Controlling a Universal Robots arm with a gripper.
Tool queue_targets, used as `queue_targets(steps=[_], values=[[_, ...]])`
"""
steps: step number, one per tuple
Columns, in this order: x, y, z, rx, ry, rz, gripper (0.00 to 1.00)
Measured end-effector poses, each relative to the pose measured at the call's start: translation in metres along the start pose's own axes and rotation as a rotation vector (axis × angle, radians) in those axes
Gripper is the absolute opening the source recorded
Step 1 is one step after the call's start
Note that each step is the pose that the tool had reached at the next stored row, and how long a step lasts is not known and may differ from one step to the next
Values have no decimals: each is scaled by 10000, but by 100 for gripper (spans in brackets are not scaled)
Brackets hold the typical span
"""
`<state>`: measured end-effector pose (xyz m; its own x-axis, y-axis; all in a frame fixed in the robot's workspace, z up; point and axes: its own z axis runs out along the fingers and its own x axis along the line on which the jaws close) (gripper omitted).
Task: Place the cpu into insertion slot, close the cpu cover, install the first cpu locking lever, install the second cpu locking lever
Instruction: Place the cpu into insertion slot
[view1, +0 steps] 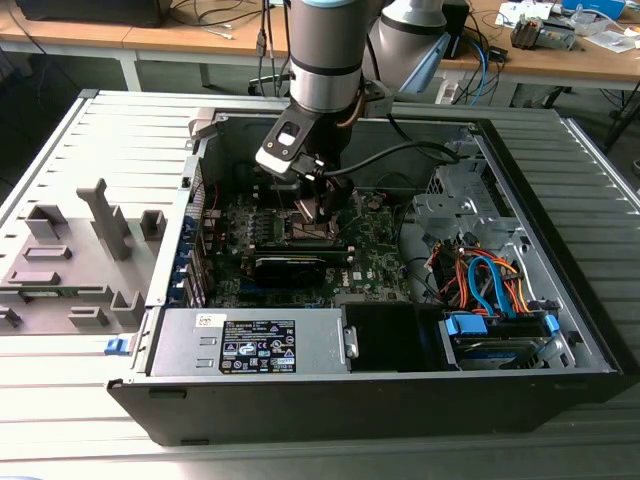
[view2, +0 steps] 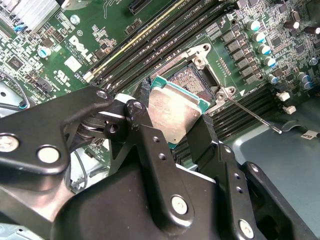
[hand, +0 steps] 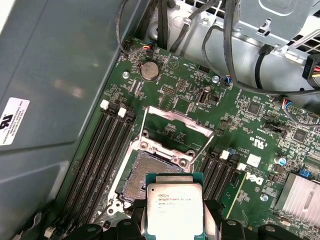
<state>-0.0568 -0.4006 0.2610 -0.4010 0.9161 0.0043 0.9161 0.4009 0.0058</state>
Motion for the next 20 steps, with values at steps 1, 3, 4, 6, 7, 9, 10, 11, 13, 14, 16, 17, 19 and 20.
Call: queue_targets(steps=[1, 3, 4, 6, 7, 9, 10, 11, 13, 14, 16, 17, 19, 20], values=[[0, 0, 0, 0, 0, 6, 54], [0, 0, 1, 0, 0, 23, 54], [0, 0, 1, 1, -1, 34, 54], [0, 0, 2, 0, -2, 54, 54], [0, 0, 2, 0, -2, 61, 54], [0, 0, 3, 1, -2, 76, 54], [0, 0, 3, 1, -3, 81, 54], [0, 0, 4, 1, -3, 87, 54], [0, 0, 4, 1, -3, 98, 54], [0, 0, 4, 2, -4, 104, 54], [0, 0, 5, 1, -4, 115, 54], [0, 0, 5, 1, -5, 122, 54], [0, 0, 5, 2, -6, 137, 54], [0, 0, 6, 2, -6, 143, 54]])
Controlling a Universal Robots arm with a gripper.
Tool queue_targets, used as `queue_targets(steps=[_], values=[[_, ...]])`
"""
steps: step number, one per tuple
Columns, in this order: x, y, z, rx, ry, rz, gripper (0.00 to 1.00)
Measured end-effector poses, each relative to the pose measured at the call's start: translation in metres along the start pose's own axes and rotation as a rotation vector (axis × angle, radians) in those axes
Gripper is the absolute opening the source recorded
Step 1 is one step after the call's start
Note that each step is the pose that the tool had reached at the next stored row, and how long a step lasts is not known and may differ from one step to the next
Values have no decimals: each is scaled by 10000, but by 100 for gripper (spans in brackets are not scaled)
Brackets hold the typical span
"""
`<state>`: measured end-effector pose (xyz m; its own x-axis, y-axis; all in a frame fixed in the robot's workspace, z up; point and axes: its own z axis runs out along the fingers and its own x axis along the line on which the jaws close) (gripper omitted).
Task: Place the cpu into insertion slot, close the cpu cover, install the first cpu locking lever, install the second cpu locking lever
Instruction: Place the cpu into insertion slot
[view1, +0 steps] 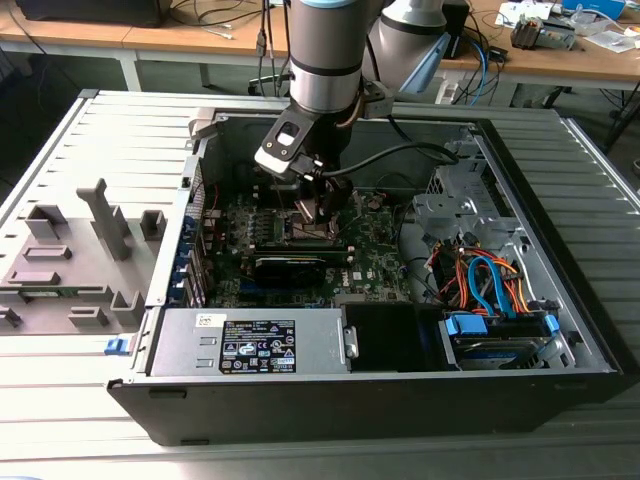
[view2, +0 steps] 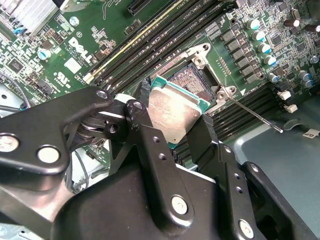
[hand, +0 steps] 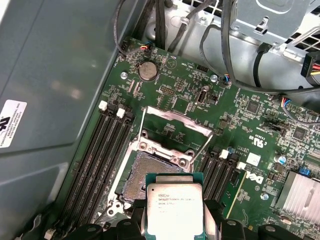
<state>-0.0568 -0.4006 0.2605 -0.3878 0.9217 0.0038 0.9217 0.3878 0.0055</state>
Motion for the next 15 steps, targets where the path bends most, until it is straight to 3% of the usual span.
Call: queue_targets(steps=[15], values=[[0, 0, 7, 1, -6, 131, 54]])
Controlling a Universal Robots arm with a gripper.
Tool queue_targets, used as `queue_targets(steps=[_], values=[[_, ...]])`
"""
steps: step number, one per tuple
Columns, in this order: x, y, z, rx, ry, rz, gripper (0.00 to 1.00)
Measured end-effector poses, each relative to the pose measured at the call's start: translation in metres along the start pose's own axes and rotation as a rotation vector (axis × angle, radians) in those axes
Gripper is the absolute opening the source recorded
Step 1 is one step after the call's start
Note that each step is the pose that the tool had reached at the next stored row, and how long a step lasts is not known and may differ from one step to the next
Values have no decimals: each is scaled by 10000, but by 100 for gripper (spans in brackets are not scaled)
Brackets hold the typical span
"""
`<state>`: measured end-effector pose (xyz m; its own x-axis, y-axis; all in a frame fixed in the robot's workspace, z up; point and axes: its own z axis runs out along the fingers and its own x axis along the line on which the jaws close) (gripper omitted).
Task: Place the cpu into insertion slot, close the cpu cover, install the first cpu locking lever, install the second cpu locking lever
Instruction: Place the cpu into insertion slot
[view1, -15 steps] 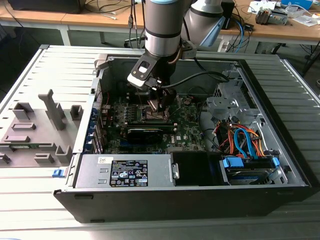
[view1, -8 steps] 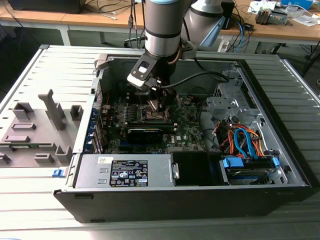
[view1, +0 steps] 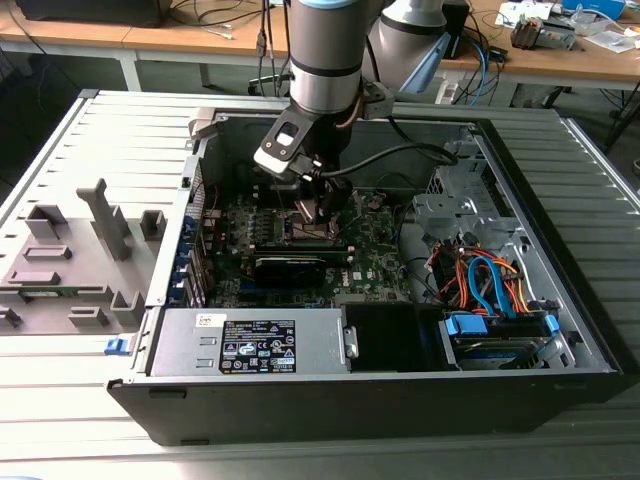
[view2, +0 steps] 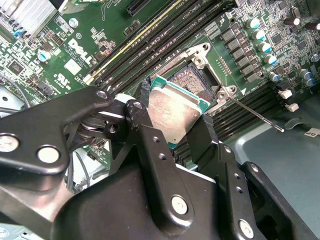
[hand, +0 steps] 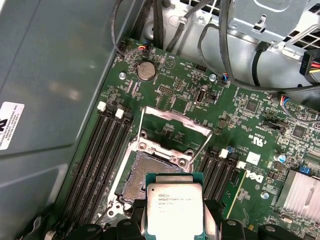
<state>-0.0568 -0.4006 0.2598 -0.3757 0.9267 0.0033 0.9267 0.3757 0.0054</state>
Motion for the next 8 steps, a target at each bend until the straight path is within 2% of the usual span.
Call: queue_targets(steps=[8], values=[[0, 0, 3, 1, -5, 62, 54]])
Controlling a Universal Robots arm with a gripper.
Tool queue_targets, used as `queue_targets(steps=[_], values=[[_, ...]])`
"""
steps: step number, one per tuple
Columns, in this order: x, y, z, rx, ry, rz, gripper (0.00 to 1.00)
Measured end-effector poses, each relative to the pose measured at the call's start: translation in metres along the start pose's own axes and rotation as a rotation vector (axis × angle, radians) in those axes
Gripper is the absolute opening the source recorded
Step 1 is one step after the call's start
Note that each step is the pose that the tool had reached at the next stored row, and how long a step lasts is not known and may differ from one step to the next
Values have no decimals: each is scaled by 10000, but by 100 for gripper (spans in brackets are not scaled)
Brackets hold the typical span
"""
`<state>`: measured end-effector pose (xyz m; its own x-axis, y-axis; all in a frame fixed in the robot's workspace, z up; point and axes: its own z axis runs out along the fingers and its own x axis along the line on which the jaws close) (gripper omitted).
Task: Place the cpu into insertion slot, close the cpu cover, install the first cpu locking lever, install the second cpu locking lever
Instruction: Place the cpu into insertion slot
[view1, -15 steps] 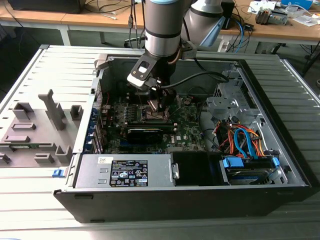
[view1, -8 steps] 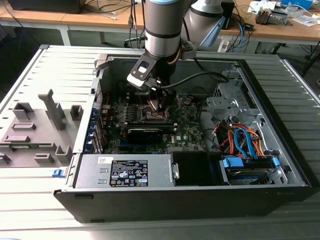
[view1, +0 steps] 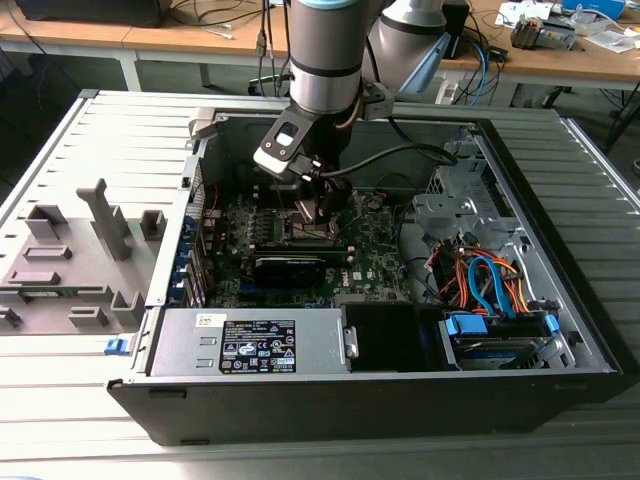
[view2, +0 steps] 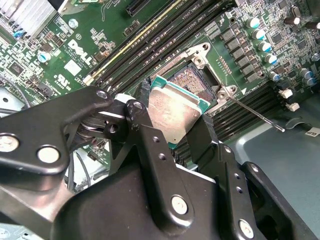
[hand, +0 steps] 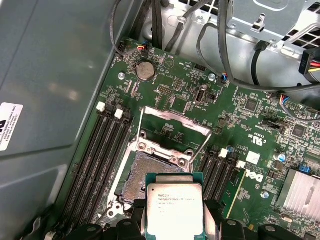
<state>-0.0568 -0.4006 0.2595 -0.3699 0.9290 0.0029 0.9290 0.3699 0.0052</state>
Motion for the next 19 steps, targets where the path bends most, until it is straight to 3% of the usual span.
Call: queue_targets(steps=[19], values=[[0, 0, 10, 3, -10, 150, 54]])
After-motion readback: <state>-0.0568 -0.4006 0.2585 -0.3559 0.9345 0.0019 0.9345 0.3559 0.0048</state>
